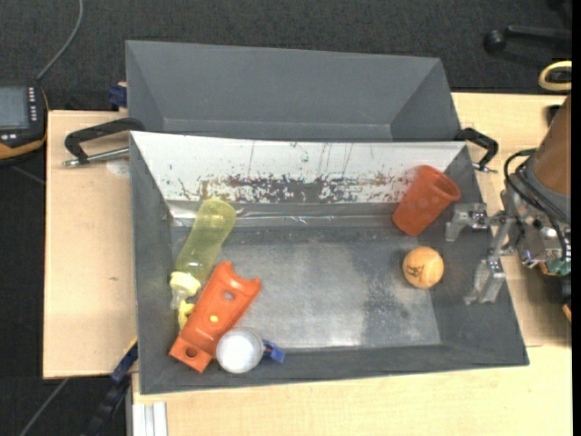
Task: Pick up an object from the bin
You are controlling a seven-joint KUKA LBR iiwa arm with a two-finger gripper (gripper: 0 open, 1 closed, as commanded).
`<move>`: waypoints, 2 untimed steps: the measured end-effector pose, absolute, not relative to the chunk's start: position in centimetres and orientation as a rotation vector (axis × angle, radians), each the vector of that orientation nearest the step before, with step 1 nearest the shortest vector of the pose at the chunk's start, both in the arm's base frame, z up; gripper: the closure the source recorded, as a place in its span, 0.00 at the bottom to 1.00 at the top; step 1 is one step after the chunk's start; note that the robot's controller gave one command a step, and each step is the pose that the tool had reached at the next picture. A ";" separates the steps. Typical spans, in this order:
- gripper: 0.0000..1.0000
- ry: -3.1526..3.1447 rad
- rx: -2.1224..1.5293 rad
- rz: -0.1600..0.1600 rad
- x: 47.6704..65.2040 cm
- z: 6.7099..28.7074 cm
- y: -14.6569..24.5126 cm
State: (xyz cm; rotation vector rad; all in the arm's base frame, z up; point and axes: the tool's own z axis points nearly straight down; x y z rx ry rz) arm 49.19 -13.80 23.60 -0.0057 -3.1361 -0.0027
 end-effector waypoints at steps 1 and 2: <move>0.00 -3.145 -0.001 0.000 49.4 24.0 -13.7; 0.00 -3.145 0.038 0.000 49.5 18.5 -7.8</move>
Offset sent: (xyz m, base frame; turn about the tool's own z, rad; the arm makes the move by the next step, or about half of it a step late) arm 0.0025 0.1036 -0.0920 -0.0520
